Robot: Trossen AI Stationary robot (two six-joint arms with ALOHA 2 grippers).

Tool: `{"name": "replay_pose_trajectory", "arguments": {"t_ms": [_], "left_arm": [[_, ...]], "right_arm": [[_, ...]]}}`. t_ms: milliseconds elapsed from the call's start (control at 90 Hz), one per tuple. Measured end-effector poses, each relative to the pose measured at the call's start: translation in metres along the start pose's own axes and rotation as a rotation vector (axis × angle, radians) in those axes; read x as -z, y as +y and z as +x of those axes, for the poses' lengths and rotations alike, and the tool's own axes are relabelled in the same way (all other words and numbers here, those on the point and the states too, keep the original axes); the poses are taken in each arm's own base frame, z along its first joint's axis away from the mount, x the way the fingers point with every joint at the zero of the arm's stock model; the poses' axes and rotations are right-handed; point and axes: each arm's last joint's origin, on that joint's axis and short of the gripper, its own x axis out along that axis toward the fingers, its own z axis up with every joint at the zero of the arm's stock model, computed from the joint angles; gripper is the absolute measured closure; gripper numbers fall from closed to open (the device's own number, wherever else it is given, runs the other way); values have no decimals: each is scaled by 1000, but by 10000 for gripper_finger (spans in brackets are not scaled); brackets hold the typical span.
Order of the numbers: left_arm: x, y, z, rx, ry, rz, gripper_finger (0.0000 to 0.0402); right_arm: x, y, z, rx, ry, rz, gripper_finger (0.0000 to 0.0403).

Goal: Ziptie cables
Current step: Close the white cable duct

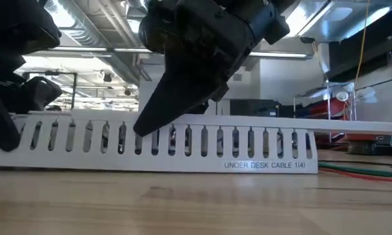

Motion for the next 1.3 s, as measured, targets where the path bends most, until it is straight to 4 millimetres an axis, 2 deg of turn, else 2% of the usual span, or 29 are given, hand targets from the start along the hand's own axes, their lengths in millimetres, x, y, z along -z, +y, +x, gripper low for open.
{"name": "replay_pose_trajectory", "arguments": {"t_ms": [267, 622, 822, 944, 1167, 1300], "left_arm": [[-4, -2, 1, -3, -51, -19, 224], [-9, 6, 7, 27, -3, -23, 133], [-14, 12, 11, 29, -6, -31, 118], [-19, 9, 11, 78, -11, -11, 123], [-18, 9, 12, 76, 2, 10, 195], [-18, 10, 15, 93, 2, 10, 213]], "right_arm": [[-2, -1, 5, 6, -29, 4, 173], [-2, -1, 1, 24, -12, -5, 173], [-2, -2, 4, 11, -29, -6, 173], [-2, -1, 4, 13, -29, -15, 173], [-3, -1, 5, 9, -54, -27, 173], [-5, 1, 11, -11, -111, -9, 173]]}}
